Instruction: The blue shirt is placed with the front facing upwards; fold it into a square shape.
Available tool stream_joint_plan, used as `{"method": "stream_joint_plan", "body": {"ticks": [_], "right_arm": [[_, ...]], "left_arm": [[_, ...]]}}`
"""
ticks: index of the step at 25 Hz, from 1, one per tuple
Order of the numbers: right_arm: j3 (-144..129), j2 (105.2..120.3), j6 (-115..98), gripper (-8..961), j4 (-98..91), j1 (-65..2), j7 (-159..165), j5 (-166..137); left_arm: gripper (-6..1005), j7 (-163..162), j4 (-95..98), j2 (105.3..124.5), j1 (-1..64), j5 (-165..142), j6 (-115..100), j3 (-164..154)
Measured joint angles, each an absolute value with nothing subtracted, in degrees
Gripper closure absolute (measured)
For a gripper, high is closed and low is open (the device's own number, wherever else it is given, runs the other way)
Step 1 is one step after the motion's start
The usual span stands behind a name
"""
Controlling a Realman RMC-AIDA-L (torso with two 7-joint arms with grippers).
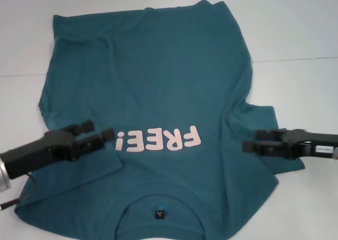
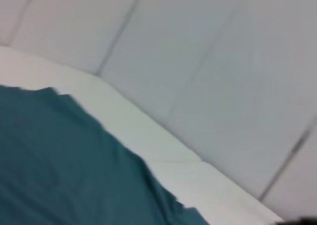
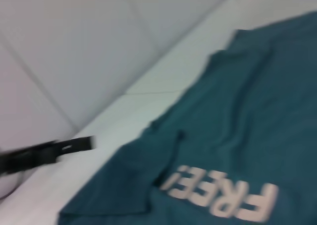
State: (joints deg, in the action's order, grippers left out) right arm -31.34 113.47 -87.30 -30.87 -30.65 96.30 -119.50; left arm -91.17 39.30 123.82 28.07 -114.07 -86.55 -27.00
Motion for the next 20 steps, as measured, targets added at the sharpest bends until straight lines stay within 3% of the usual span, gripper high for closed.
{"method": "stream_joint_plan", "body": {"ticks": [5, 8, 20], "right_arm": [[-31.72, 110.44, -84.22, 9, -32.15, -29.4, 105.48, -119.79], [-31.7, 109.58, -82.59, 8, -33.08, -28.89, 110.56, -120.1], [-31.72, 109.54, -75.0, 8, -34.49, -28.67, 118.66, -124.63]], "left_arm": [[90, -83.88, 36.31, 123.89, 27.95, -114.1, -88.51, -27.06], [91, -82.61, 35.56, 123.9, 28.02, -114.48, -88.53, -27.19], [94, -80.19, 35.77, 123.93, 28.44, -115.71, -88.63, -33.38]]}}
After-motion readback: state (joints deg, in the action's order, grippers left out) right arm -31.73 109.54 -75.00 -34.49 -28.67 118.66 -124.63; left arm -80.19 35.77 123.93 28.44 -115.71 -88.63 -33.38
